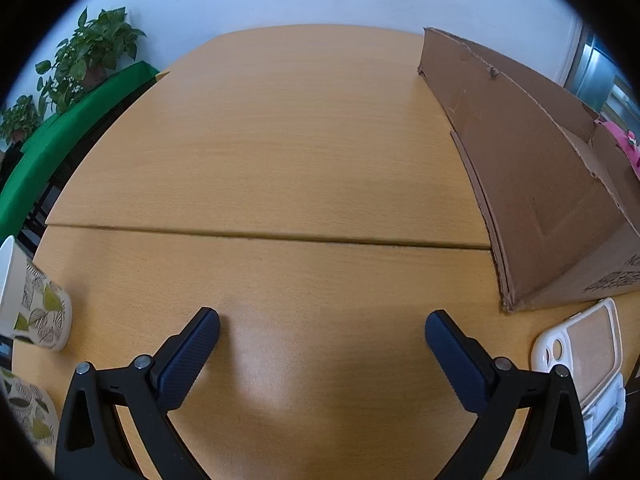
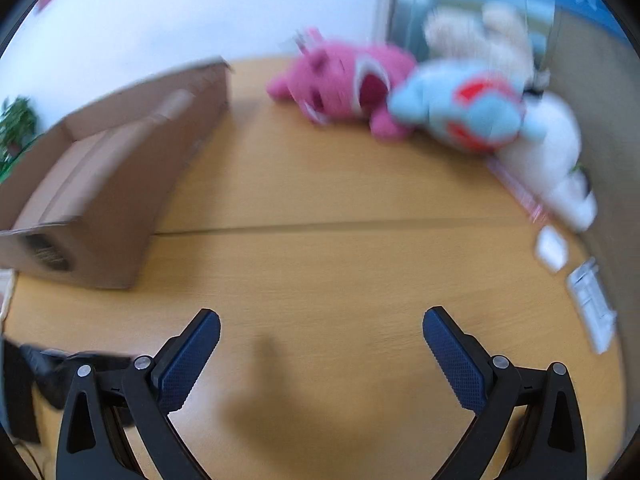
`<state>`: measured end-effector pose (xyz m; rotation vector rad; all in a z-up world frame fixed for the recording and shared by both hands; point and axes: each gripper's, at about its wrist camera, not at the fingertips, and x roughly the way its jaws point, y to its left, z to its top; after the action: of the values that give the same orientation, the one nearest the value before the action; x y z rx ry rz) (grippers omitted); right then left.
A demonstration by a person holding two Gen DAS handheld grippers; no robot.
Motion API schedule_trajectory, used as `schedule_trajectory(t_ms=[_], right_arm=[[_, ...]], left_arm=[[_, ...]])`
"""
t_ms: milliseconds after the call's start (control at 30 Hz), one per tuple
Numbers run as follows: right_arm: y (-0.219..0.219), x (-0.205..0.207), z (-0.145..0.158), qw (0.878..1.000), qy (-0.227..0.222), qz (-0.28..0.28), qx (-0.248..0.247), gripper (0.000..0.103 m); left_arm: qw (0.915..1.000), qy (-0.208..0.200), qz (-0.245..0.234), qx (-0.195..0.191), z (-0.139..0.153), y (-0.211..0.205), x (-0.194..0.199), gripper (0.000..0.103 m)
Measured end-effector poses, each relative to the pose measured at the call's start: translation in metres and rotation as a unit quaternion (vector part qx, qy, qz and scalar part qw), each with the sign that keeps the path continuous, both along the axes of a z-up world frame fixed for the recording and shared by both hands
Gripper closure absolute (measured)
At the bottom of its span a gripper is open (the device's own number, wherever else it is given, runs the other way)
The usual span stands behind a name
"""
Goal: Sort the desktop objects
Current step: 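Grasp the pig plush with green hair with the left gripper, then carry the pig plush with the left gripper over the cardboard box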
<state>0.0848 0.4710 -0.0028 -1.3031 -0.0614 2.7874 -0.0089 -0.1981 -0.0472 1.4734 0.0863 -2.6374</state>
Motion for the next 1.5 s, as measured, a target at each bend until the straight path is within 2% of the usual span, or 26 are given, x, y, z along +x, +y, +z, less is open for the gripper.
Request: schedule_trajectory(t_ms=[67, 100, 200, 267, 333, 433, 533, 567, 633, 733, 767, 867, 1000, 1100, 1133, 1167, 1200, 1233, 1333, 1500], right_arm=[[-0.012, 0.021, 0.031, 0.999, 0.036, 0.024, -0.001, 0.0], [-0.02, 0.032, 0.049, 0.998, 0.053, 0.042, -0.014, 0.0], [-0.047, 0.057, 0.094, 0.989, 0.085, 0.099, -0.074, 0.0], [-0.073, 0.069, 0.112, 0.977, 0.085, 0.149, -0.124, 0.0], [-0.106, 0.074, 0.119, 0.96, 0.074, 0.206, -0.173, 0.0], [-0.174, 0.074, 0.108, 0.926, 0.027, 0.295, -0.233, 0.0], [-0.229, 0.074, 0.088, 0.902, -0.017, 0.347, -0.256, 0.0], [-0.25, 0.074, 0.079, 0.89, -0.041, 0.366, -0.271, 0.0], [-0.278, 0.083, 0.069, 0.874, -0.065, 0.385, -0.288, 0.0], [-0.302, 0.087, 0.056, 0.859, -0.1, 0.399, -0.304, 0.0], [-0.31, 0.087, 0.051, 0.857, -0.109, 0.401, -0.305, 0.0], [-0.323, 0.09, 0.035, 0.85, -0.147, 0.408, -0.3, 0.0], [-0.343, 0.09, 0.009, 0.859, -0.18, 0.404, -0.259, 0.001], [-0.347, 0.081, -0.01, 0.847, -0.201, 0.401, -0.287, 0.001], [-0.349, 0.084, -0.009, 0.846, -0.191, 0.411, -0.279, 0.003], [-0.352, 0.085, -0.008, 0.84, -0.192, 0.422, -0.282, 0.014], [-0.355, 0.088, -0.006, 0.837, -0.191, 0.428, -0.283, 0.015], [-0.356, 0.09, -0.003, 0.843, -0.179, 0.43, -0.268, 0.015], [-0.353, 0.089, 0.006, 0.849, -0.159, 0.432, -0.26, 0.021], [-0.333, 0.078, 0.048, 0.858, -0.091, 0.428, -0.267, 0.025]], left_arm=[[0.999, 0.042, -0.002, 0.014, 0.023, 0.005, 0.021, 0.003], [0.997, 0.072, -0.013, 0.026, 0.041, 0.011, 0.035, 0.003], [0.989, 0.136, -0.05, 0.029, 0.096, 0.037, 0.083, 0.002], [0.9822, 0.163, -0.087, 0.031, 0.125, 0.061, 0.112, 0.002], [0.9759, 0.173, -0.127, 0.04, 0.142, 0.086, 0.137, 0.002], [0.9684, 0.132, -0.182, 0.109, 0.135, 0.116, 0.158, 0.002], [0.9607, 0.062, -0.226, 0.149, 0.103, 0.141, 0.17, 0.002], [0.9548, 0.041, -0.242, 0.168, 0.091, 0.148, 0.176, 0.002], [0.9361, 0.003, -0.274, 0.221, 0.066, 0.162, 0.191, 0.002], [0.9303, -0.033, -0.274, 0.242, 0.04, 0.17, 0.206, 0.002], [0.9269, -0.047, -0.269, 0.257, 0.031, 0.169, 0.207, 0.002], [0.9257, -0.069, -0.246, 0.279, 0.012, 0.17, 0.204, 0.003], [0.9221, -0.081, -0.235, 0.297, 0.001, 0.177, 0.198, 0.006], [0.9184, -0.08, -0.241, 0.303, 0.002, 0.184, 0.194, 0.012], [0.9163, -0.079, -0.244, 0.308, 0.003, 0.187, 0.193, 0.013], [0.914, -0.083, -0.246, 0.312, 0.003, 0.19, 0.19, 0.014], [0.9138, -0.084, -0.245, 0.312, 0.004, 0.193, 0.188, 0.015], [0.9133, -0.085, -0.245, 0.314, 0.004, 0.195, 0.185, 0.016], [0.9129, -0.069, -0.247, 0.318, 0.014, 0.198, 0.178, 0.018], [0.9162, -0.011, -0.272, 0.294, 0.057, 0.207, 0.158, 0.019]])
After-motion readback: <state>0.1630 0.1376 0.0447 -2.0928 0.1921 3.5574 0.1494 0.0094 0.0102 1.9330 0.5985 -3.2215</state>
